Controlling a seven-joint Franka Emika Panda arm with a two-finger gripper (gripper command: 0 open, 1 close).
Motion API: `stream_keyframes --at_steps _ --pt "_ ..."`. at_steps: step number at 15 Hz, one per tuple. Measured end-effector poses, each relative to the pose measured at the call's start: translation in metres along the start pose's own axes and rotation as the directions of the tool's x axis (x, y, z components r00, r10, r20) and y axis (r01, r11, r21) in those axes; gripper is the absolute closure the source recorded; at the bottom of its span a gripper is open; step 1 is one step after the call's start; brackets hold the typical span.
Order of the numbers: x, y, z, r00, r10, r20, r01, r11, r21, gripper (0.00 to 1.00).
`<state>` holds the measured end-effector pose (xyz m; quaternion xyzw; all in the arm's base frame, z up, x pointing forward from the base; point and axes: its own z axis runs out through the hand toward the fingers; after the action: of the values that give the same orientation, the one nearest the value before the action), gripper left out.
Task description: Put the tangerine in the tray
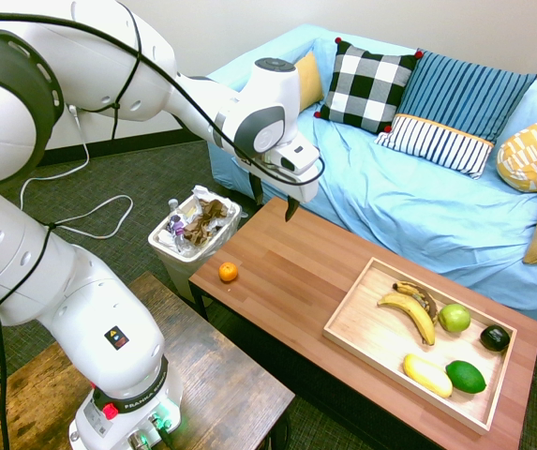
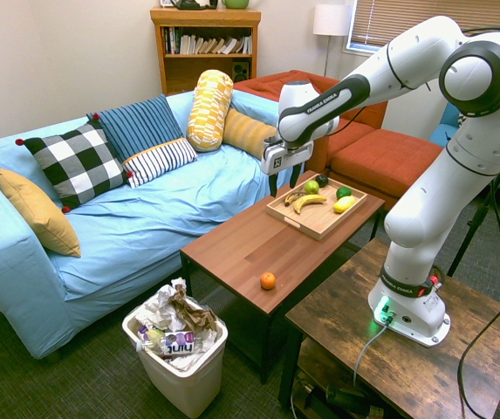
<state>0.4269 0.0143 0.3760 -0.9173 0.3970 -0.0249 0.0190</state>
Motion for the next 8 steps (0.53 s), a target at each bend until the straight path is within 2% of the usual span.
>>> stream_keyframes --at_steps 4,8 --pt "-0.003 -0.01 0.011 1.0 -0.008 0.013 0.008 1.0 -0.016 0.0" --pt "-0.019 -0.039 0.06 0.998 -0.026 0.063 0.029 0.998 -0.055 0.0"
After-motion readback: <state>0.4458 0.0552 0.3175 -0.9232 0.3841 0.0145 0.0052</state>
